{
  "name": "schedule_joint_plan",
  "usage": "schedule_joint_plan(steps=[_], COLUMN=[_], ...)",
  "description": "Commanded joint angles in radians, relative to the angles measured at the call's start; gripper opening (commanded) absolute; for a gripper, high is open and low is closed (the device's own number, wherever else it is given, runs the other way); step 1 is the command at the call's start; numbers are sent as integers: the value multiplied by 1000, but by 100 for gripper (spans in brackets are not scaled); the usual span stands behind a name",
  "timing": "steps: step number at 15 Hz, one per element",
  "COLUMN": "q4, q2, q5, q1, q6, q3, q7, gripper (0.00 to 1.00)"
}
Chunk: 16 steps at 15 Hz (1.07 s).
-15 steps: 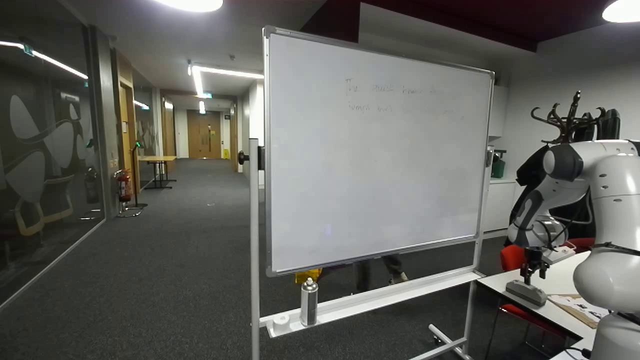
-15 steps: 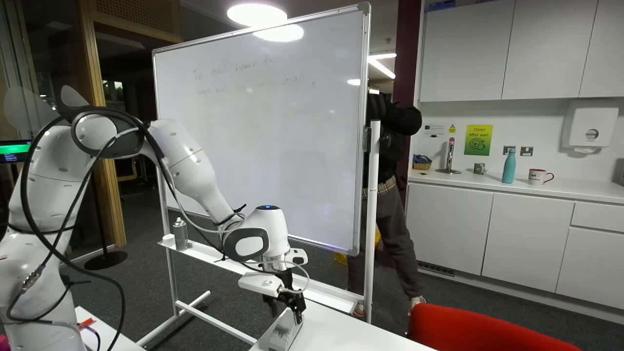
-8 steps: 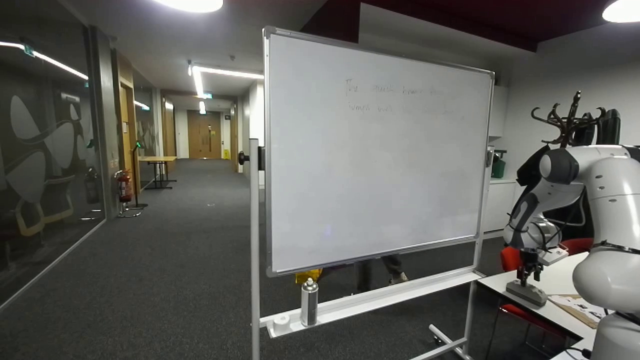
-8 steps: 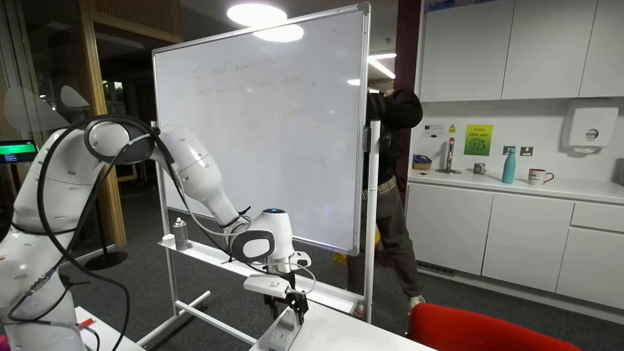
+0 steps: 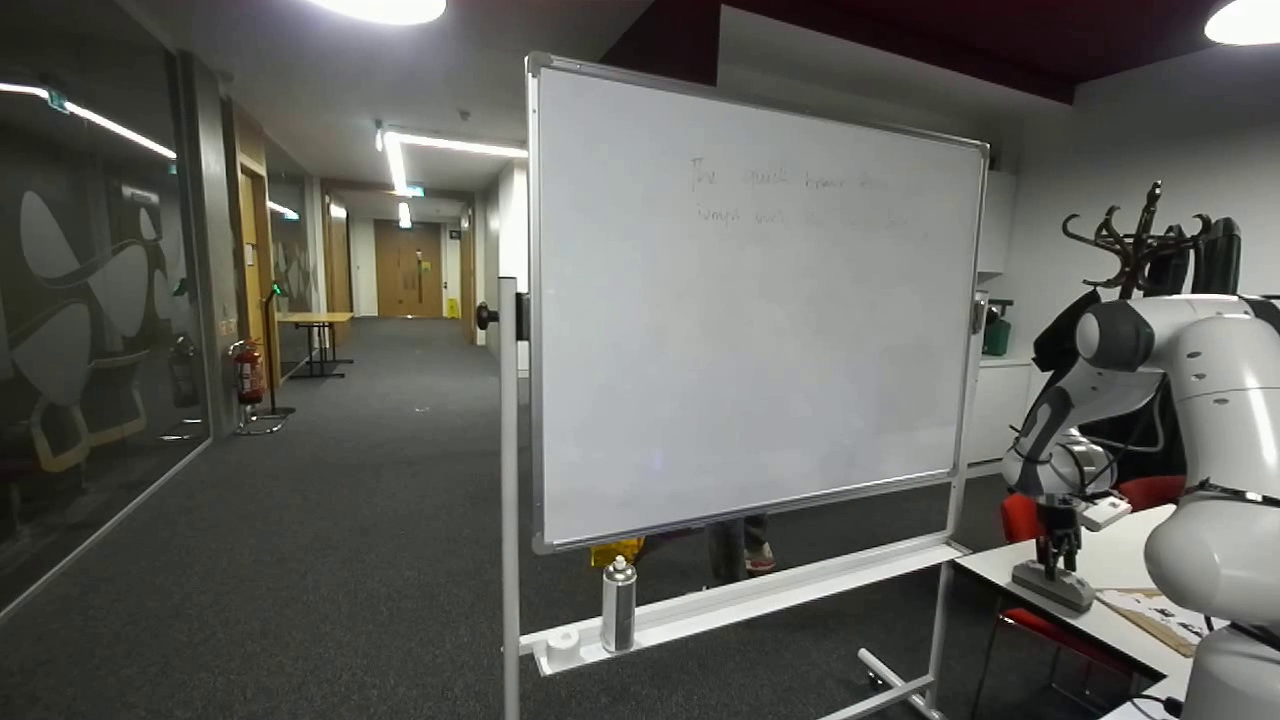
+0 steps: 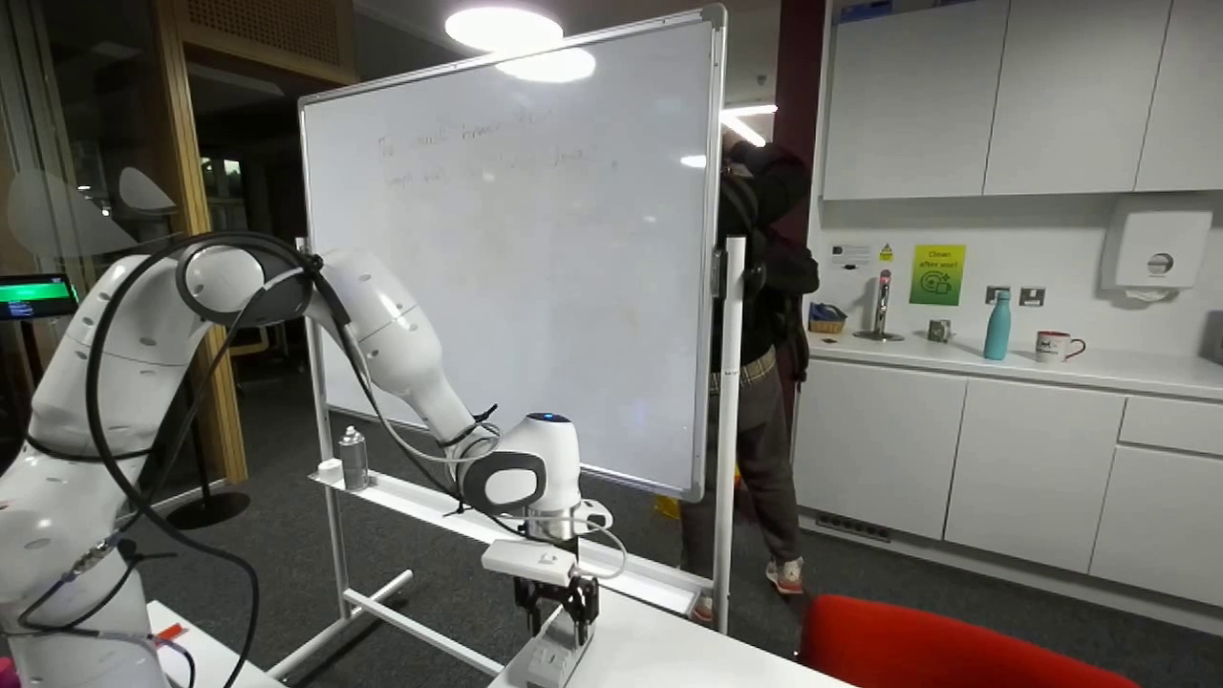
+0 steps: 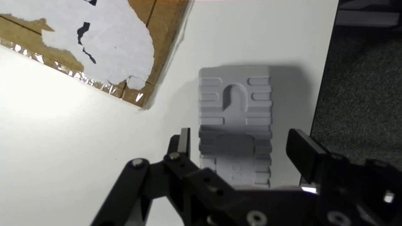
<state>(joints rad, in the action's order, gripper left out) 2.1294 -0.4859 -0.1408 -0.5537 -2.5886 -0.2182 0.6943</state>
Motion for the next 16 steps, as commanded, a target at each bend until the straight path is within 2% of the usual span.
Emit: schedule_joint_plan(steps=[1,3,4,5,6,8,9,16], q4=[-37,-42,-44,-45,-46,-50,-52,-84], q2=[-10,-13,-13,-13,-14,-17,-18,-56], q5=[23,19,16,13,13,14,13,1], q1=[-21,-16,-13,-11,-12,-11,-10,4], q6=[50,54,57,61,62,66,65,66], q3=[14,10,8,5,5,4,4,-3], q7=[57,53,50,48,48,45,43,17], gripper=[51,36,32,82,83,97,100,100])
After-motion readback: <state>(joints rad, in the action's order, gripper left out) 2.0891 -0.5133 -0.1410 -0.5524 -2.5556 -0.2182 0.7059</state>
